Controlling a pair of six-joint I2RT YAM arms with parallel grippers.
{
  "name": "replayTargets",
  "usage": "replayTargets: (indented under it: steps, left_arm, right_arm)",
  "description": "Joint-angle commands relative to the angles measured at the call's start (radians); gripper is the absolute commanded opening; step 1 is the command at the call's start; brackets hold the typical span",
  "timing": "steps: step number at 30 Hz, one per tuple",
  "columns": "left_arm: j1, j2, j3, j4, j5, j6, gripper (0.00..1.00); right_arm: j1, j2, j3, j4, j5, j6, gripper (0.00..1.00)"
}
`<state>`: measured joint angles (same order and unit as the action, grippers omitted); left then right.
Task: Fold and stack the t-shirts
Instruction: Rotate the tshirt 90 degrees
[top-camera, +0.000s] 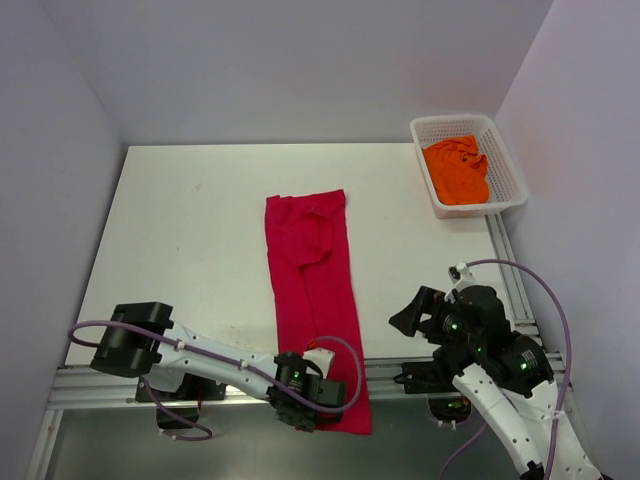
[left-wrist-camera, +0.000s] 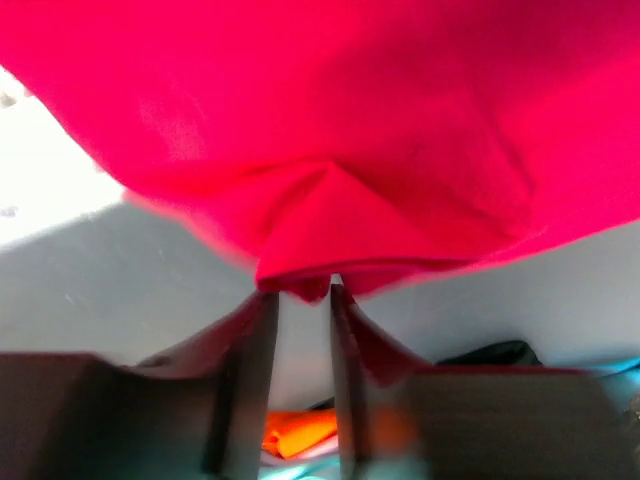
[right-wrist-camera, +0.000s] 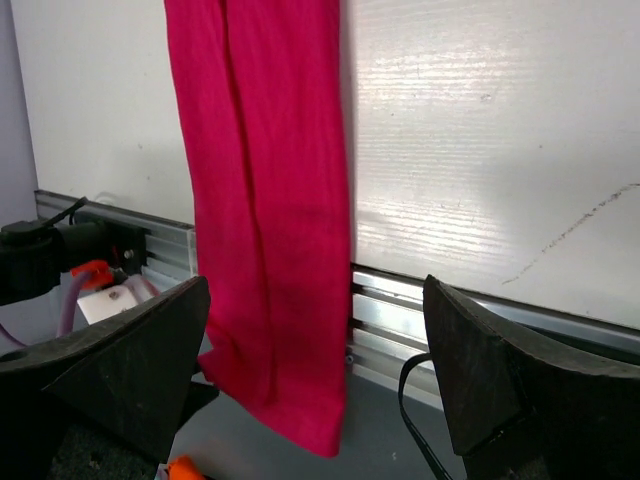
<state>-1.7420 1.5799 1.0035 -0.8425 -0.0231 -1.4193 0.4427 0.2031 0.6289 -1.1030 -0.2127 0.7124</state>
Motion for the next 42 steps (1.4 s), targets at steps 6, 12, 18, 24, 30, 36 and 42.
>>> replayTargets:
  steps: [6, 12, 18, 24, 30, 36, 42]
  left_arm:
    - [-0.027, -0.018, 0.162, -0.217, -0.159, -0.135, 0.83]
    - [0.068, -0.177, 0.164, -0.267, -0.253, -0.15, 0.84]
    - [0.435, -0.377, -0.037, -0.049, -0.215, 0.05, 0.7]
    - [0.823, -0.263, 0.018, 0.101, -0.153, 0.33, 0.42]
    - [1.021, 0.09, 0.265, 0.117, -0.095, 0.489, 0.11]
    - [1.147, 0.343, 0.48, 0.079, -0.055, 0.563, 0.03]
    - [1.223, 0.54, 0.662, 0.02, -0.047, 0.632, 0.01]
  right_arm:
    - [0.005, 0.061, -0.02, 0.136, -0.063, 0.01, 0.93]
    - [0.005, 0.151, -0.04, 0.284, -0.135, 0.03, 0.84]
    - [0.007, 0.381, -0.038, 0.501, -0.2, 0.025, 0.06]
    - [0.013, 0.703, 0.083, 0.65, -0.195, -0.005, 0.0]
    - [0.022, 1.114, 0.331, 0.681, -0.205, -0.088, 0.0]
    - [0.025, 1.479, 0.616, 0.595, -0.197, -0.14, 0.0]
    - [0.027, 1.768, 0.862, 0.516, -0.217, -0.156, 0.0]
